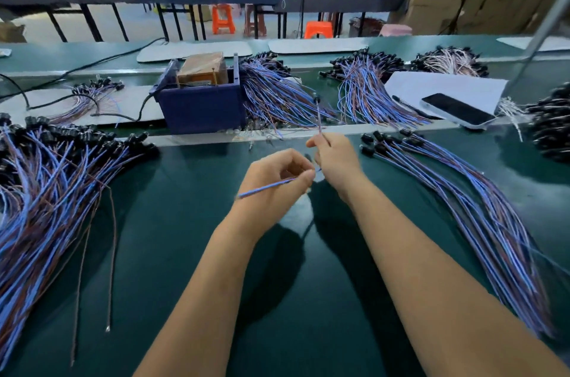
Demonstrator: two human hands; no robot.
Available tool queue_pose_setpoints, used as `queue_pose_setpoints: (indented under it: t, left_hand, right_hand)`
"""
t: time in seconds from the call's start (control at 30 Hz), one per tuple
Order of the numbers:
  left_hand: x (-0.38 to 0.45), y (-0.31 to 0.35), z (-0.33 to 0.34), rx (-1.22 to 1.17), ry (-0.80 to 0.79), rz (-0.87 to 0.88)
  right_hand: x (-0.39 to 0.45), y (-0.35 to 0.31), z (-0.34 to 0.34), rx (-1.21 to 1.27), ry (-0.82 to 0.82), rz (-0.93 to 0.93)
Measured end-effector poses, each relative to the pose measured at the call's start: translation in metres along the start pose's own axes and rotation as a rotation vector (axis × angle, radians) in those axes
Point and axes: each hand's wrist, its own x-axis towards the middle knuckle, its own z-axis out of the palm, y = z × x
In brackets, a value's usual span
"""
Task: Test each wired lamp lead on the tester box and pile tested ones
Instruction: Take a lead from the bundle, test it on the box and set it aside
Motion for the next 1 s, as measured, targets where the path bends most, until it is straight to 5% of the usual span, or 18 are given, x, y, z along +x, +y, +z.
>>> queue_pose_setpoints:
  t: [0.2, 0.43, 0.53, 0.8, 1.0]
  left_hand:
    - [-0.003, 0.026, 0.058, 0.214, -0.214, 0.185]
    - [-0.018, 0.049, 0.136, 0.387, -0.572, 0.343]
    - [-0.022, 0.046, 0.146, 0.434, -0.611, 0.362]
    - [-0.012, 0.033, 0.112, 0.367, -0.257, 0.252]
    - [-0.005, 0.012, 0.048, 0.087, 0.177, -0.011]
  right_hand:
    - [0.011, 0.025, -0.104, -0.488, 0.008, -0.185]
    - [0.008, 0.044, -0.162, -0.790, -0.057, -0.023]
    - [0.003, 0.050, -0.163, -0.930, -0.032, 0.020]
    - [-0.003, 0.038, -0.114, -0.902, 0.112, -0.174]
    - [-0.014, 0.002, -0.031, -0.755, -0.121, -0.335]
